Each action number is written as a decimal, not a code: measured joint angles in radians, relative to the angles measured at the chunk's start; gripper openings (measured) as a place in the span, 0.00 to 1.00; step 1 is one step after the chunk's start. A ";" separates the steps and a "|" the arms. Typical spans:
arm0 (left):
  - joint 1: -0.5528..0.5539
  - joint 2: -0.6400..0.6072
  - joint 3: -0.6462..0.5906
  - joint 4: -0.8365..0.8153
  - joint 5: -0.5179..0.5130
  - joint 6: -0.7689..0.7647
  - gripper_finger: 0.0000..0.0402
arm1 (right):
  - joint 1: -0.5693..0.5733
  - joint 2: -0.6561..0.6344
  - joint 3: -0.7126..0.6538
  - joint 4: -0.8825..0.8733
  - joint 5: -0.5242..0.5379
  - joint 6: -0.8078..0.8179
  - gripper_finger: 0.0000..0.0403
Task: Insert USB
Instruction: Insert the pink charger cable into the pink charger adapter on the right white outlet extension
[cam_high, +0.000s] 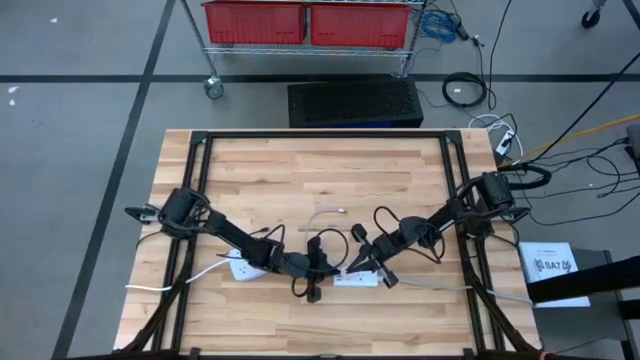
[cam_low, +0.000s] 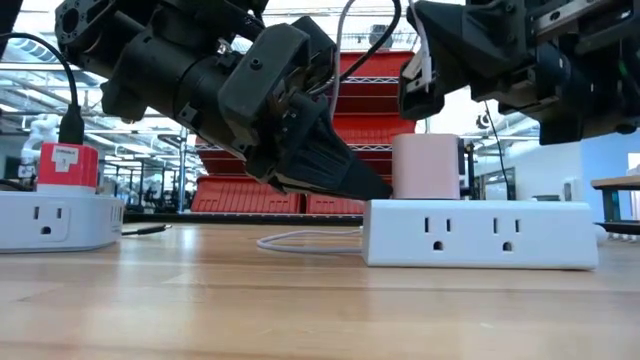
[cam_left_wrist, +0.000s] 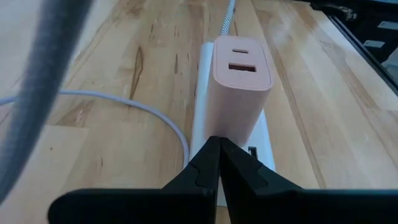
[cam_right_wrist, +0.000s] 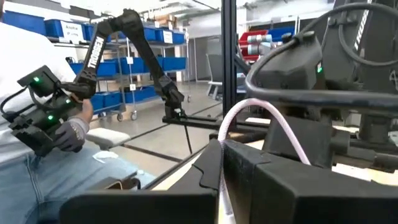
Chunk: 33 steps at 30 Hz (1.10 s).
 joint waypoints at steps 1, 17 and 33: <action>0.000 -0.002 0.000 -0.001 0.000 0.008 0.05 | 0.000 0.000 0.000 0.000 0.000 0.007 0.00; 0.000 -0.058 -0.002 -0.100 -0.007 0.038 0.05 | 0.013 0.000 0.000 0.001 0.057 0.006 0.00; -0.015 -0.272 -0.061 -0.320 -0.147 0.086 0.01 | 0.013 0.000 0.000 0.001 0.058 0.002 0.00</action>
